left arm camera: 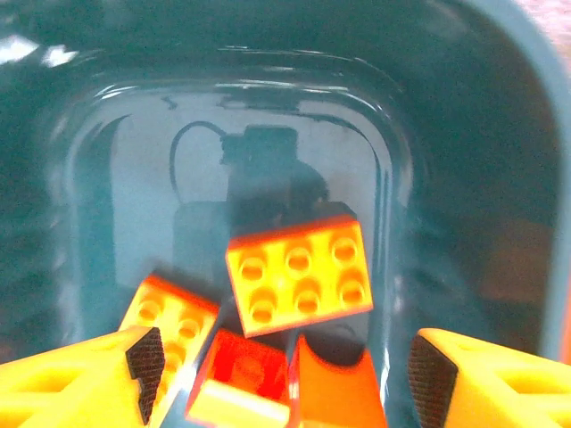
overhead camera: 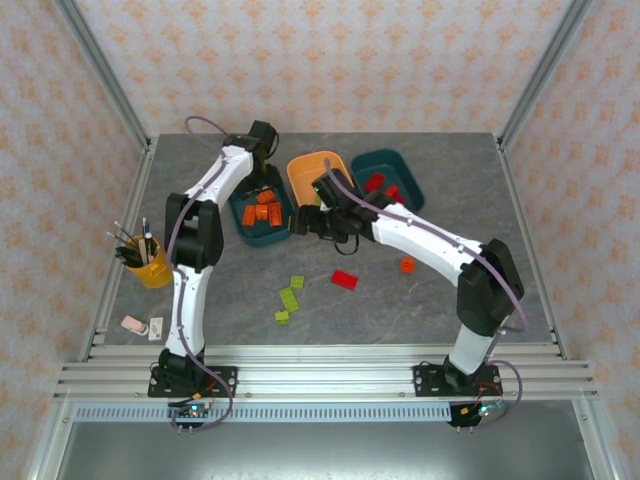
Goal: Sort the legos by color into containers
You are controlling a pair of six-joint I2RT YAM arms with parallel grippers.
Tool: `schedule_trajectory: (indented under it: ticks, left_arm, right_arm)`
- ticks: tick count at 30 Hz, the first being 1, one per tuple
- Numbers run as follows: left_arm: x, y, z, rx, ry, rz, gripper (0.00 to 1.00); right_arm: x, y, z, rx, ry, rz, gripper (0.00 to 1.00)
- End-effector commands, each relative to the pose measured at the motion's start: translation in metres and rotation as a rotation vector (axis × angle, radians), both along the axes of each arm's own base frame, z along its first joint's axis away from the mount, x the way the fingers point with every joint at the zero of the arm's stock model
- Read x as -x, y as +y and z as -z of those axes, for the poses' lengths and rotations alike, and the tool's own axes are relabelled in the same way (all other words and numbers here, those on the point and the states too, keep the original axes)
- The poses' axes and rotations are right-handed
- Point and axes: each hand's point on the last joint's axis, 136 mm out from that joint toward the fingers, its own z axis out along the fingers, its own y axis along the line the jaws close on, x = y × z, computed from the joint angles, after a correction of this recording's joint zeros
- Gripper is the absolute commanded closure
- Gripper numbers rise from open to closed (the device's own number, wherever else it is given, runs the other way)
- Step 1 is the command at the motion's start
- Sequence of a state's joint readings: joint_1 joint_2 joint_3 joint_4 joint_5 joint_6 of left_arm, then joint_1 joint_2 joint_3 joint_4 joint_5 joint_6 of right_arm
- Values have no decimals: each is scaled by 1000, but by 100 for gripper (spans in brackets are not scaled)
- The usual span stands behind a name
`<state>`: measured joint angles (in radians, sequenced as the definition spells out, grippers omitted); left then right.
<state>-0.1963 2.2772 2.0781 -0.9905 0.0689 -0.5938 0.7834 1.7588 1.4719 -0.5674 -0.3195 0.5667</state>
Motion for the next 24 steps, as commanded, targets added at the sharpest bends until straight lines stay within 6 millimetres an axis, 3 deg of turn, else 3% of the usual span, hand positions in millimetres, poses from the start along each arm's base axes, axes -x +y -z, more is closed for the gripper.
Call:
schedule_trajectory:
  ticks: [1, 5, 8, 14, 17, 24]
  left_arm:
    - [18, -2, -79, 31, -145, 15, 20]
    - [62, 1, -107, 90, -230, 10, 12]
    - [102, 3, -115, 109, -259, 21, 7]
    - [184, -13, -110, 145, -269, 100, 6]
    - [217, -16, -106, 177, -280, 107, 6]
    - [266, -10, -103, 218, -283, 122, 6]
  right_arm:
    - [19, -6, 30, 159, 91, 37, 22]
    - [34, 11, 49, 208, 142, 69, 24]
    - [42, 19, 58, 238, 163, 100, 24]
    - [54, 12, 93, 289, 280, 221, 24]
    - [54, 21, 102, 252, 294, 242, 25]
    - [55, 22, 119, 308, 325, 281, 29]
